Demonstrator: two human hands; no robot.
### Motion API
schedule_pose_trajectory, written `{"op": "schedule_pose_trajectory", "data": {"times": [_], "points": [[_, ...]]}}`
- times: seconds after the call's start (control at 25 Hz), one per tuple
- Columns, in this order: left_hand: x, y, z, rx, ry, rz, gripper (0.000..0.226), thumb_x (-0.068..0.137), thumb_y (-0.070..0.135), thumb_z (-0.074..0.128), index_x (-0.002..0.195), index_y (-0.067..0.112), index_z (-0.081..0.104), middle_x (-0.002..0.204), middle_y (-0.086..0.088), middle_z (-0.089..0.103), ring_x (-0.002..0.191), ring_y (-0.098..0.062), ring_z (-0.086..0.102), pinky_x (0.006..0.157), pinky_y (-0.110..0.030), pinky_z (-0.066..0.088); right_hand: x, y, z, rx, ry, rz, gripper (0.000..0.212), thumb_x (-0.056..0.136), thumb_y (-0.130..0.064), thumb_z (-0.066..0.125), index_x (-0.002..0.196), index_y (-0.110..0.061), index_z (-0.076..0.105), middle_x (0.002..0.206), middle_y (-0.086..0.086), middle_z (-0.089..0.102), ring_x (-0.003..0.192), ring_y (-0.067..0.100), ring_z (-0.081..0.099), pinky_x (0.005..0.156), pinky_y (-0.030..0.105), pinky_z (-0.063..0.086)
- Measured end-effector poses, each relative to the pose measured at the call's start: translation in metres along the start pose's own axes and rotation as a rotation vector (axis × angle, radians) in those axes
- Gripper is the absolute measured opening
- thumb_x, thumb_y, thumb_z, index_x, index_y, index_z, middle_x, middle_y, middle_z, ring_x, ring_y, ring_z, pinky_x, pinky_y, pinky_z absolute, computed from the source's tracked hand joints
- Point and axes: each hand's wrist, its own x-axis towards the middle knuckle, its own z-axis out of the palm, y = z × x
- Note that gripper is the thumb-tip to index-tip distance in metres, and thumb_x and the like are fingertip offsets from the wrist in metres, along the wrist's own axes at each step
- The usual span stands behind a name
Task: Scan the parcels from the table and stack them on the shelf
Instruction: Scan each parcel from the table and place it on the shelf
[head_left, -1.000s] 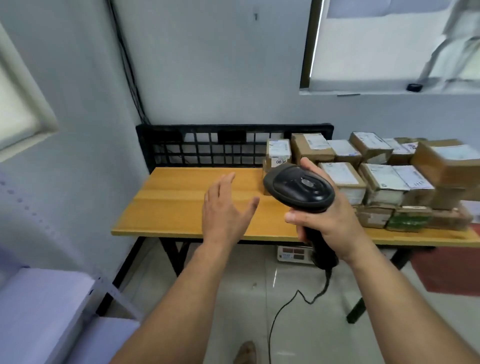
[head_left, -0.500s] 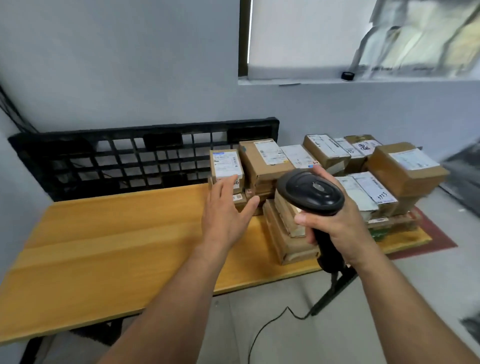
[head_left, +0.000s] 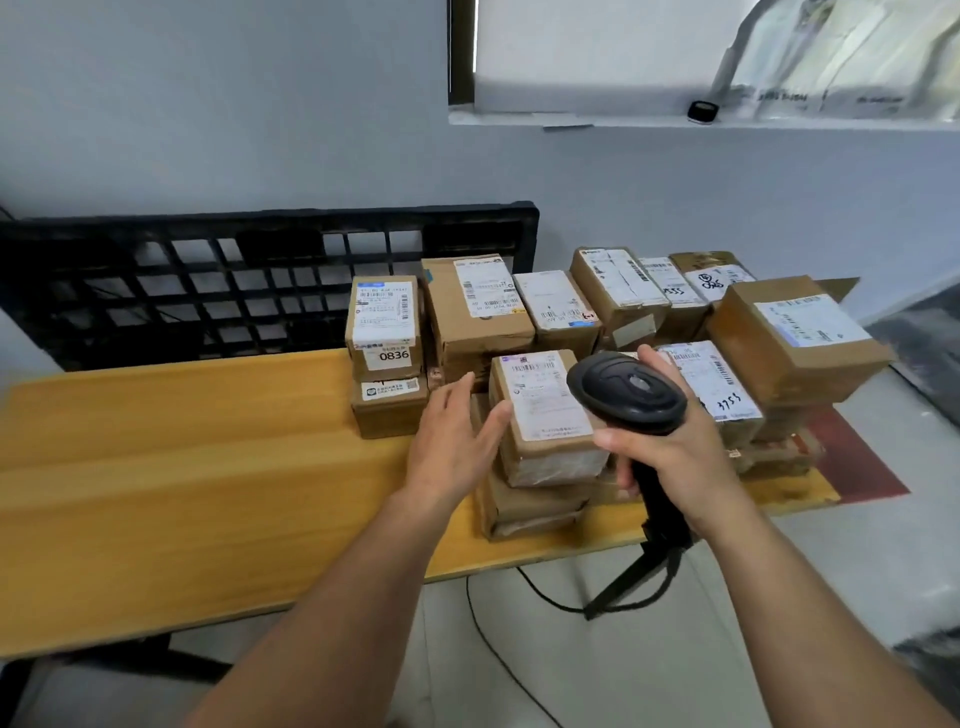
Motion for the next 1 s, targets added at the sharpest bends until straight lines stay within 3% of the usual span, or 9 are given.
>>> {"op": "schedule_pose_trajectory", "data": {"times": [0.08,0.16,0.28,0.36,0.48,0.56,0.64,0.84,1.0], "points": [[0.001,0.005,0.019,-0.013,-0.026,-0.082,0.07,0.096,0.056,0.04,0.153,0.019,0.022,0.156,-0.004,0.024,0.137,-0.021,0.038,0.111,-0.042,0.036,0.011,0.01,-0.012,-0.013,-0.052,0.032,0.101,0.074,0.005,0.078,0.15,-0.04,0.029,0.071,-0.002,0.07,0.041,0.023,0.055,0.042,0.03,0.046],[0.005,0.01,0.036,-0.03,-0.044,-0.188,0.067,0.099,0.054,0.035,0.153,0.017,0.021,0.155,-0.007,0.026,0.138,-0.023,0.035,0.112,-0.039,0.033,0.021,0.019,-0.02,-0.029,-0.127,0.052,0.101,0.074,0.004,0.079,0.15,-0.04,0.029,0.094,0.006,0.07,0.042,0.022,0.056,0.041,0.028,0.046],[0.004,0.018,0.048,-0.114,-0.029,-0.248,0.056,0.101,0.049,0.031,0.149,0.02,0.033,0.146,-0.008,0.042,0.134,-0.025,0.04,0.108,-0.038,0.037,0.034,0.028,-0.025,-0.044,-0.221,0.048,0.102,0.074,0.002,0.079,0.151,-0.04,0.027,0.113,0.01,0.067,0.044,0.022,0.057,0.041,0.027,0.046],[-0.006,0.024,0.051,-0.253,0.004,-0.246,0.046,0.103,0.042,0.033,0.144,0.023,0.041,0.134,-0.002,0.054,0.117,-0.017,0.053,0.091,-0.031,0.049,0.036,0.031,-0.028,-0.042,-0.27,0.041,0.103,0.074,-0.001,0.08,0.151,-0.042,0.025,0.119,0.009,0.066,0.046,0.023,0.058,0.042,0.028,0.048],[-0.03,0.032,0.05,-0.454,0.007,-0.291,0.048,0.102,0.039,0.038,0.148,0.029,0.029,0.127,0.006,0.051,0.097,-0.002,0.053,0.07,-0.017,0.047,0.033,0.032,-0.035,-0.034,-0.321,0.021,0.103,0.074,-0.004,0.082,0.15,-0.044,0.026,0.125,0.007,0.062,0.049,0.026,0.06,0.045,0.029,0.05],[-0.044,0.033,0.047,-0.547,0.011,-0.294,0.051,0.099,0.04,0.044,0.146,0.04,0.023,0.132,0.001,0.054,0.103,-0.009,0.058,0.075,-0.025,0.054,0.027,0.029,-0.037,-0.003,-0.343,0.002,0.1,0.073,-0.005,0.082,0.146,-0.048,0.029,0.126,0.006,0.062,0.049,0.026,0.06,0.045,0.03,0.05],[-0.051,0.034,0.035,-0.593,0.021,-0.307,0.054,0.096,0.033,0.054,0.14,0.044,0.025,0.123,-0.004,0.06,0.098,-0.013,0.064,0.066,-0.022,0.056,0.019,0.025,-0.034,0.024,-0.361,-0.009,0.098,0.072,-0.004,0.083,0.139,-0.053,0.029,0.126,0.007,0.062,0.049,0.026,0.06,0.046,0.031,0.05],[-0.068,0.04,-0.017,-0.537,0.039,-0.214,0.096,0.079,0.003,0.074,0.143,0.042,0.013,0.114,-0.01,0.056,0.098,-0.016,0.061,0.059,-0.016,0.053,0.001,-0.007,-0.017,0.095,-0.398,-0.089,0.097,0.071,-0.002,0.082,0.138,-0.052,0.032,0.115,0.014,0.066,0.05,0.027,0.06,0.046,0.033,0.052],[-0.073,0.039,-0.055,-0.527,0.171,-0.174,0.101,0.077,-0.003,0.074,0.147,0.035,0.012,0.103,-0.008,0.06,0.091,-0.013,0.063,0.055,-0.013,0.052,-0.015,-0.043,0.003,0.179,-0.439,-0.236,0.103,0.069,-0.003,0.083,0.149,-0.04,0.028,0.096,0.012,0.073,0.049,0.031,0.061,0.049,0.04,0.052]]}}
